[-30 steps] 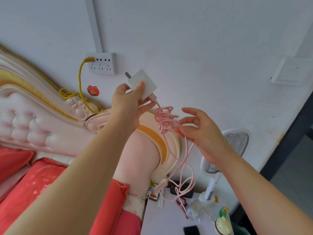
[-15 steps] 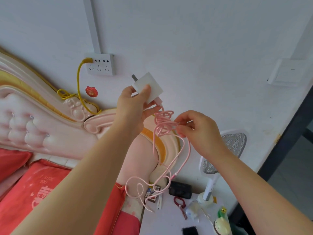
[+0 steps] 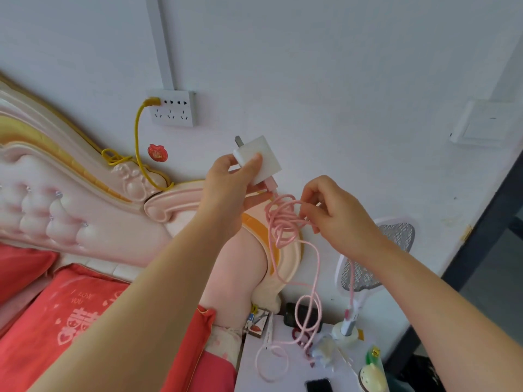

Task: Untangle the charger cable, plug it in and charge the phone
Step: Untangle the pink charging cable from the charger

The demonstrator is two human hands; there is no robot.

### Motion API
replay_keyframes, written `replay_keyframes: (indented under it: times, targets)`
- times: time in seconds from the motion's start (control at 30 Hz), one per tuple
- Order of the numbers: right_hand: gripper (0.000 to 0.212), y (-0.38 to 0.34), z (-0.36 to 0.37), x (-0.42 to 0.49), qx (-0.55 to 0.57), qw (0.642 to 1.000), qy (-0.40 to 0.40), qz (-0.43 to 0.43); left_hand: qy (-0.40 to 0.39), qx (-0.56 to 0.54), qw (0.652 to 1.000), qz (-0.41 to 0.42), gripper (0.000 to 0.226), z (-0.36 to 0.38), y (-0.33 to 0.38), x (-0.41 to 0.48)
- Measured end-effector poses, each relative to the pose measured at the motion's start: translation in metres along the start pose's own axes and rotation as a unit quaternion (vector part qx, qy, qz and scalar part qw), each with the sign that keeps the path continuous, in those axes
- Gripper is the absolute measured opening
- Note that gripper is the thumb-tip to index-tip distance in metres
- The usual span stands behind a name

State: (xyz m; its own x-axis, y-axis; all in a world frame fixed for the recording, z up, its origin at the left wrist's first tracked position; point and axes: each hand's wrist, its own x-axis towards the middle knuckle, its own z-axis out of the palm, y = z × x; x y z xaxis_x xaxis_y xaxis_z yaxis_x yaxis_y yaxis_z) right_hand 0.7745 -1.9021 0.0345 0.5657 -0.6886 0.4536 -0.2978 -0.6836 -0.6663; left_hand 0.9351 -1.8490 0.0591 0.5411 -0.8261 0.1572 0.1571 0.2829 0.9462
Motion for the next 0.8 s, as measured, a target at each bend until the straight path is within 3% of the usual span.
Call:
replay_keyframes:
  times: [0.17, 0.3, 0.47, 0.67, 0.8]
  targets:
    - [0.022, 0.000, -0.013, -0.007, 0.183, 0.971, -0.132, 0.079, -0.002, 0.005, 1.000, -0.003, 0.027, -0.001, 0.000, 0.000]
    - [0.034, 0.002, -0.021, -0.009, 0.182, 0.959, -0.201, 0.087, -0.001, 0.013, 1.000, -0.002, 0.022, -0.001, -0.002, -0.001]
    - [0.028, 0.001, -0.016, -0.006, 0.008, 0.991, -0.129, 0.042, 0.001, 0.036, 0.999, 0.009, 0.019, -0.002, -0.005, -0.001]
    - [0.018, 0.010, -0.003, -0.007, 0.069, 0.996, -0.040, 0.049, 0.008, 0.009, 1.000, 0.002, 0.026, -0.004, -0.002, 0.000]
    - [0.013, 0.017, 0.005, -0.007, 0.078, 0.993, -0.063, 0.065, 0.004, -0.019, 1.000, -0.006, 0.031, -0.005, 0.000, 0.002]
